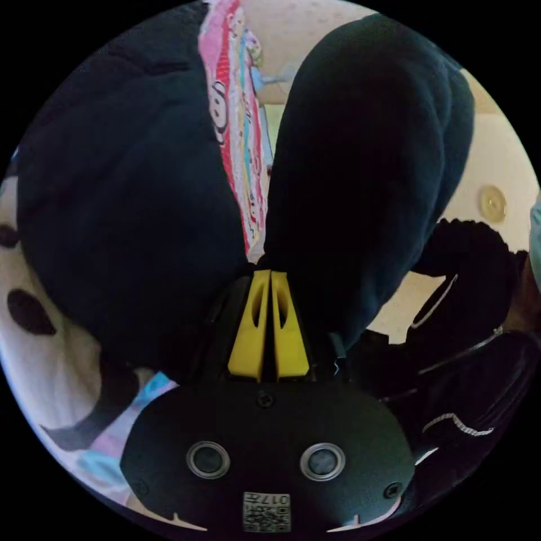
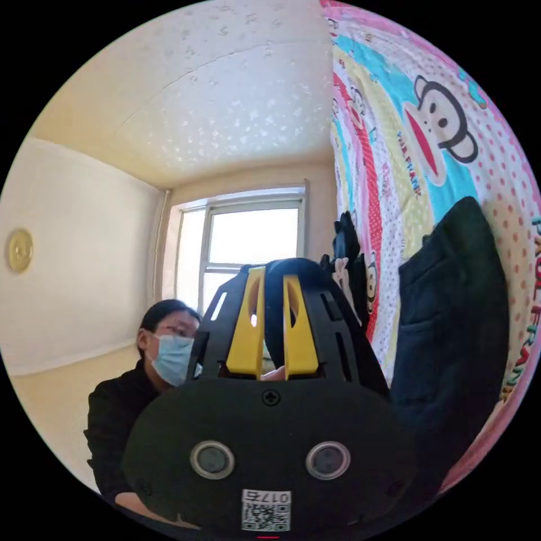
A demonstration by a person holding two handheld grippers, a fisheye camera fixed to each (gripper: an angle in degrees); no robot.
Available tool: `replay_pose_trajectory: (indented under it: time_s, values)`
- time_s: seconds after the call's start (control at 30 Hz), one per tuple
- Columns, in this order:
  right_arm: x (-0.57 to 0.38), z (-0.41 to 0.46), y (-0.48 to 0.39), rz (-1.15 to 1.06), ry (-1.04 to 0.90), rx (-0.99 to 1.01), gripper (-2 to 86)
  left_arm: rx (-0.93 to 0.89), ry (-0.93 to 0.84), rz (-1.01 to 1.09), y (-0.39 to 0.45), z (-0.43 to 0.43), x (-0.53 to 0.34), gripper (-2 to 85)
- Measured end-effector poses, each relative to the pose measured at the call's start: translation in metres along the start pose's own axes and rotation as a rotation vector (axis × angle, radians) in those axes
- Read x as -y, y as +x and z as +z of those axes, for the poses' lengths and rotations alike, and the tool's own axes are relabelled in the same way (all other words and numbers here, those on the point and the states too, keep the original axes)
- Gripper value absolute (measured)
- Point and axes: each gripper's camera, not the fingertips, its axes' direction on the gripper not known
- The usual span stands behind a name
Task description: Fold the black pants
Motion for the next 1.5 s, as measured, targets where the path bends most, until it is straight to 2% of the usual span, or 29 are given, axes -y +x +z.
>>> replay_pose_trajectory:
  time_s: [0.07,0.13,0.2,0.3,0.4,0.5,0.63,0.7,0.73,0.8,0.83,0.93,1.03,1.07,1.1,1.17,1.2,1.27,1.33,1.37,1.4,1.43,1.5]
  values:
    - [0.032,0.001,0.067,0.092,0.022,-0.203,6.2,-0.039,0.054,-0.144,-0.028,-0.015,-0.008,-1.0]
    - [0.042,-0.002,0.110,0.180,0.022,-0.321,7.4,-0.138,0.133,-0.223,-0.047,-0.026,-0.018,-1.0]
    - [0.044,-0.005,0.128,0.189,0.063,-0.253,8.3,-0.199,0.186,-0.240,-0.051,-0.034,-0.028,-1.0]
    - [0.041,0.009,0.108,0.113,0.036,-0.255,9.8,-0.189,0.247,-0.291,-0.048,-0.046,-0.046,-1.0]
    - [0.031,0.024,0.054,-0.084,0.006,-0.321,9.2,-0.178,0.262,-0.340,-0.044,-0.055,-0.066,-1.0]
    - [0.015,0.050,-0.002,-0.281,-0.083,-0.488,6.5,-0.104,0.257,-0.375,-0.030,-0.068,-0.080,-1.0]
    - [-0.027,0.119,-0.013,-0.509,-0.437,-0.867,2.4,0.073,0.209,-0.277,0.014,-0.092,-0.067,-1.0]
    - [-0.058,0.143,0.023,-0.536,-0.618,-1.054,1.5,0.186,0.231,-0.156,0.052,-0.112,-0.045,-1.0]
    - [-0.083,0.156,0.062,-0.502,-0.816,-1.169,1.2,0.205,0.243,-0.117,0.062,-0.117,-0.038,-1.0]
    - [-0.117,0.146,0.079,-0.614,-0.686,-1.196,0.9,0.255,0.285,0.075,0.098,-0.128,-0.006,-1.0]
    - [-0.128,0.135,0.076,-0.655,-0.560,-1.169,0.9,0.269,0.285,0.114,0.105,-0.128,0.002,-1.0]
    - [-0.119,0.128,0.073,-0.535,-0.618,-1.109,1.1,0.343,0.172,0.255,0.119,-0.102,0.038,-1.0]
    - [-0.122,0.107,0.054,-0.436,-0.633,-1.036,2.0,0.489,-0.134,0.136,0.080,-0.029,0.043,-1.0]
    - [-0.130,0.089,0.042,-0.386,-0.562,-0.988,2.8,0.595,-0.165,0.082,0.061,-0.003,0.028,-1.0]
    - [-0.137,0.076,0.035,-0.348,-0.506,-0.954,3.7,0.623,-0.076,0.101,0.058,0.007,0.007,-1.0]
    - [-0.179,0.021,0.017,-0.180,-0.245,-0.786,9.0,0.635,0.024,0.097,0.065,0.012,-0.017,-1.0]
    - [-0.195,0.007,0.014,-0.133,-0.178,-0.761,10.6,0.618,0.018,0.087,0.071,0.015,-0.024,-1.0]
    - [-0.268,-0.042,0.013,0.072,0.062,-0.775,20.0,0.557,-0.021,0.077,0.079,0.019,-0.033,-1.0]
    - [-0.325,-0.066,0.016,0.195,0.190,-0.828,21.7,0.404,-0.045,0.081,0.088,0.016,-0.038,-1.0]
    - [-0.357,-0.075,0.020,0.264,0.261,-0.812,22.5,0.272,-0.049,0.112,0.095,0.014,-0.038,-1.0]
    - [-0.370,-0.077,0.021,0.283,0.296,-0.793,22.8,0.225,-0.027,0.135,0.105,0.009,-0.035,-1.0]
    - [-0.389,-0.076,0.025,0.295,0.351,-0.768,23.4,0.240,-0.010,0.150,0.110,0.006,-0.034,-1.0]
    - [-0.401,-0.067,0.037,0.313,0.358,-0.768,24.8,0.413,-0.001,0.253,0.128,0.010,-0.024,-1.0]
